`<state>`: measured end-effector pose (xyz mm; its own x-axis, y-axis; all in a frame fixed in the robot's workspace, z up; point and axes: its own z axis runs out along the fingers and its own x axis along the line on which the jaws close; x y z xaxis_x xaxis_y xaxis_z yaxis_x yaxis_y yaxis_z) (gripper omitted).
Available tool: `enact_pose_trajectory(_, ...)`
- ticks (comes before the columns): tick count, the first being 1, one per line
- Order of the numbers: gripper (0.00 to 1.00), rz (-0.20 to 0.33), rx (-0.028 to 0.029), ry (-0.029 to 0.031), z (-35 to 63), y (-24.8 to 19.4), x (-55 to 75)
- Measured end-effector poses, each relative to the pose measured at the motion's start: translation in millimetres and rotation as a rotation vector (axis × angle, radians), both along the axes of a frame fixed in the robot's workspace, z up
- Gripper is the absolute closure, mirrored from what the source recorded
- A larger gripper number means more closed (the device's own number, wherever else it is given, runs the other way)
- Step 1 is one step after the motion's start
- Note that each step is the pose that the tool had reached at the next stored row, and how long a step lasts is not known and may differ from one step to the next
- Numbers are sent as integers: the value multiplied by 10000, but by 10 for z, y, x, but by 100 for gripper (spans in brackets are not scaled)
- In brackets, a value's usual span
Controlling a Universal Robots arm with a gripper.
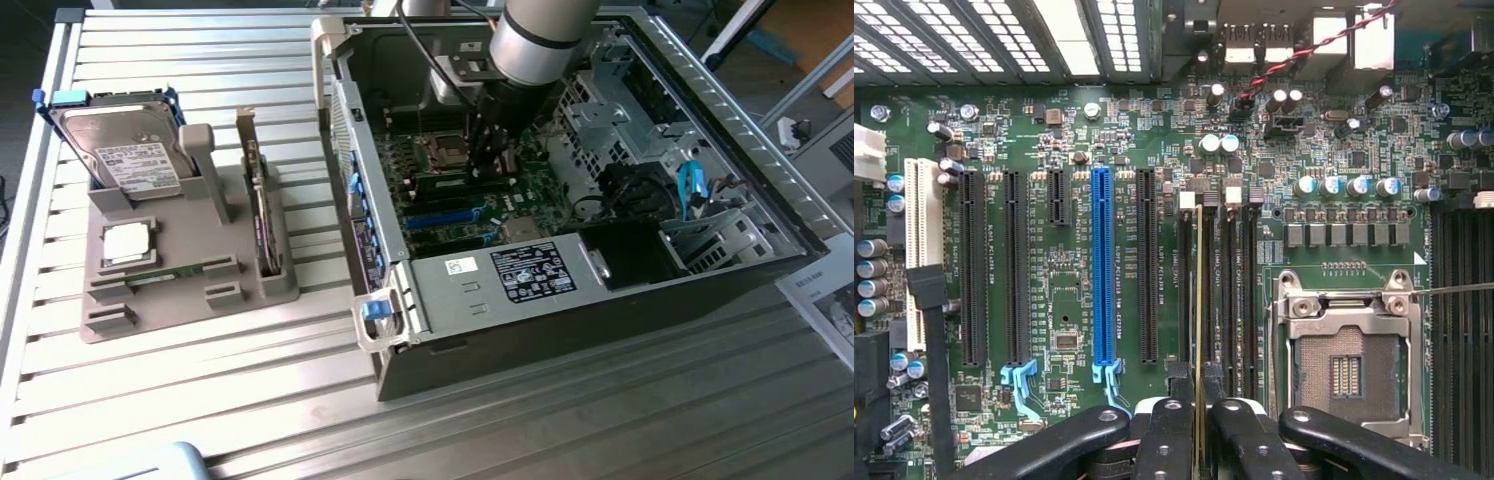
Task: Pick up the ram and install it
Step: 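Insert the ram into the slot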
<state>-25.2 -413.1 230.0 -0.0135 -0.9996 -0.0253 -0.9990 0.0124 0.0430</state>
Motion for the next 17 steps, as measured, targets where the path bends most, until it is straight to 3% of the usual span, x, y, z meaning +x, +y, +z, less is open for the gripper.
enact_pose_trajectory(17,86,82,19,0,-5,-5,2)
